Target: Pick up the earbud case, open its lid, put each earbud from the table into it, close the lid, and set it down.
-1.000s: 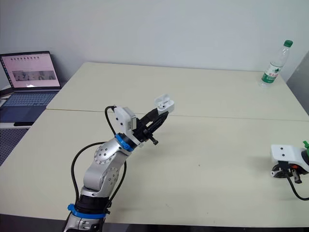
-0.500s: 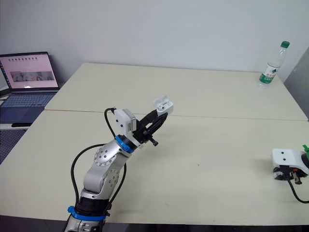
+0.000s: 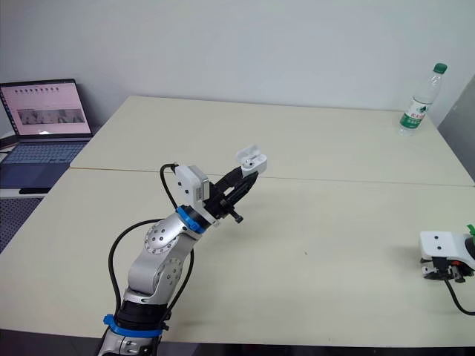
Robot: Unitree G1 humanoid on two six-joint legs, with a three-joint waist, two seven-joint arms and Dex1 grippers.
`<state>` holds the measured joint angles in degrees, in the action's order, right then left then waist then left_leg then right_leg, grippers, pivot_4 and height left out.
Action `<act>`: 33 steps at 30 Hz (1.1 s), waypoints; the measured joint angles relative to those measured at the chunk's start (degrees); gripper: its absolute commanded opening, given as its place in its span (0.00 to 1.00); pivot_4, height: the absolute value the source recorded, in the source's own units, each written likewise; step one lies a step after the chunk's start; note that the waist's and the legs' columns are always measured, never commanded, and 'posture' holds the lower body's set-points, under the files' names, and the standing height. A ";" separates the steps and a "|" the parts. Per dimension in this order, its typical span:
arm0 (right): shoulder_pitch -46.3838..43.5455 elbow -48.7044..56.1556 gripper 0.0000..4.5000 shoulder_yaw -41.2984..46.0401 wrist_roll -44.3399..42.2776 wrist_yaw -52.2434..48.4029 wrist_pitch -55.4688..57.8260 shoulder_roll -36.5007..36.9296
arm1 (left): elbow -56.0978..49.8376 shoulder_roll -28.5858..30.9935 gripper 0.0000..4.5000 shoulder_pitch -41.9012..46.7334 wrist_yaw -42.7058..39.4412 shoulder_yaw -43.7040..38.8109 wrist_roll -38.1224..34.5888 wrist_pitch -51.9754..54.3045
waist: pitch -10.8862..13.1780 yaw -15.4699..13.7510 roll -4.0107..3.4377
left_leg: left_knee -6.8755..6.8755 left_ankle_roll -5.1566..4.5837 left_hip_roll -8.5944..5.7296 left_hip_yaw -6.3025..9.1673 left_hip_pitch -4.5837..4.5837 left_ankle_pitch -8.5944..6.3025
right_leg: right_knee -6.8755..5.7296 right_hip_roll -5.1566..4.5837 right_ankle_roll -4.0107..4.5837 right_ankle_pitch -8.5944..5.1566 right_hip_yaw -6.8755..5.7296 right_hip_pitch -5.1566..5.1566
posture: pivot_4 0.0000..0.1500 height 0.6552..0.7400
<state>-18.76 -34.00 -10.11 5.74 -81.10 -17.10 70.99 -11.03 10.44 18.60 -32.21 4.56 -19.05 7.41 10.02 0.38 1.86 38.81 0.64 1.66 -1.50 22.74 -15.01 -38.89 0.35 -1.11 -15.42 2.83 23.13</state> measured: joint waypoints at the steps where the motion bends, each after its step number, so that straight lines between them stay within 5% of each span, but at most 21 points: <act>1: 0.00 0.06 0.41 0.00 0.15 0.06 -0.21 0.01 | 0.00 0.00 0.18 0.00 0.01 0.00 0.00 0.00 | 0.00 -0.01 0.00 | 0.00 0.00 0.00 0.00 0.00 0.00 | 0.00 0.00 0.00 0.00 0.00 0.00 | 1.00 1.00; 18: 1.63 4.55 0.41 0.03 2.75 1.64 1.71 0.73 | -0.01 0.02 0.18 -0.46 0.26 0.05 0.03 0.00 | -0.01 -0.03 0.01 | 0.01 0.00 -0.01 0.01 -0.01 0.00 | -0.01 -0.04 0.00 0.00 -0.02 -0.02 | 1.00 1.00; 23: 1.89 4.69 0.09 0.03 2.78 1.42 2.53 0.85 | -0.01 0.02 0.18 -0.46 0.26 0.05 0.03 0.00 | -0.03 -0.04 0.05 | 0.02 0.00 -0.01 -0.01 -0.02 0.00 | -0.01 -0.05 -0.01 0.00 -0.01 -0.03 | 1.00 1.00; 33: 0.91 7.33 0.09 0.08 0.80 -1.16 6.56 0.03 | 0.00 0.14 0.18 -0.48 0.05 -0.02 0.02 -0.04 | -0.03 0.13 0.05 | 0.01 0.00 0.01 -0.01 -0.03 0.00 | -0.02 -0.04 -0.01 0.01 0.00 -0.02 | 1.00 1.00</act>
<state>-17.85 -26.67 -10.03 6.54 -82.26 -10.55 71.02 -11.04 10.58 18.13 -32.16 4.54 -19.04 7.37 9.99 0.51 1.91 38.82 0.64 1.67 -1.51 22.72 -15.01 -38.91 0.31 -1.11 -15.41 2.83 23.11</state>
